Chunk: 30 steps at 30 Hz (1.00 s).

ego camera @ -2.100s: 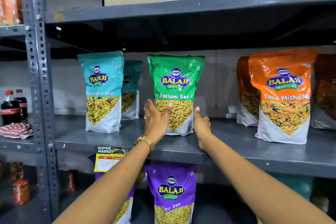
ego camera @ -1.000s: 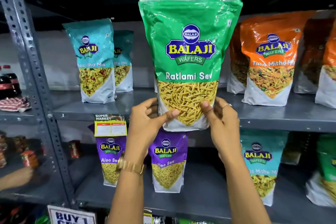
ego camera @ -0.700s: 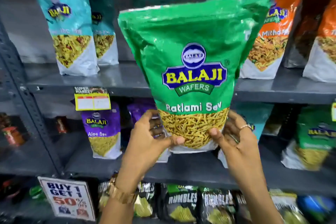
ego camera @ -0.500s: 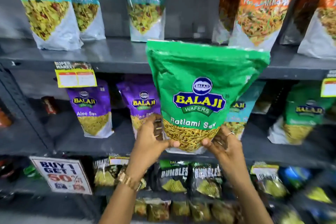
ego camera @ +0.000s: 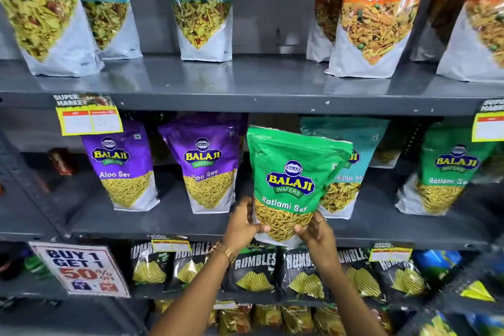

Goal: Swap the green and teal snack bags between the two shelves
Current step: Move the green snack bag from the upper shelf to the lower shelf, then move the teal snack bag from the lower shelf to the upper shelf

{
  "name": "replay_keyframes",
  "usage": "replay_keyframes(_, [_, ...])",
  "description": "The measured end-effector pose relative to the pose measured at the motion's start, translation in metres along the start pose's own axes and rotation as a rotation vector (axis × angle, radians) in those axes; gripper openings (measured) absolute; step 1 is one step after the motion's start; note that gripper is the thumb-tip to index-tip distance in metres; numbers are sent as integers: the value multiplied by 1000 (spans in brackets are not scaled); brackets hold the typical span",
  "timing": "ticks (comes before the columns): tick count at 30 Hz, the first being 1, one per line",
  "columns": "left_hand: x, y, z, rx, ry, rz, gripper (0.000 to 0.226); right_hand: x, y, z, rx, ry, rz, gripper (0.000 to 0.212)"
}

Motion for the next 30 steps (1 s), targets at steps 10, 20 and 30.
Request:
replay_keyframes(10, [9, -52, 40, 0, -44, 18, 77, 10, -48, -12, 23, 55, -115, 57])
replay_keyframes(20, [15, -89, 48, 21, -79, 26, 73, 14, -77, 2, 43, 0, -113, 65])
replay_keyframes(30, [23, -15, -10, 76, -80, -485, 42, -49, -54, -34, 26, 28, -226, 17])
Point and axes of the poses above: each hand's wrist, its own y-axis away from the middle knuckle, its own x-axis out of the palm, z = x × y, the point moved 6 cm from there along -y, towards the middle knuckle, and after that the axes turned 12 degrees about x, right-handed, at the moved point
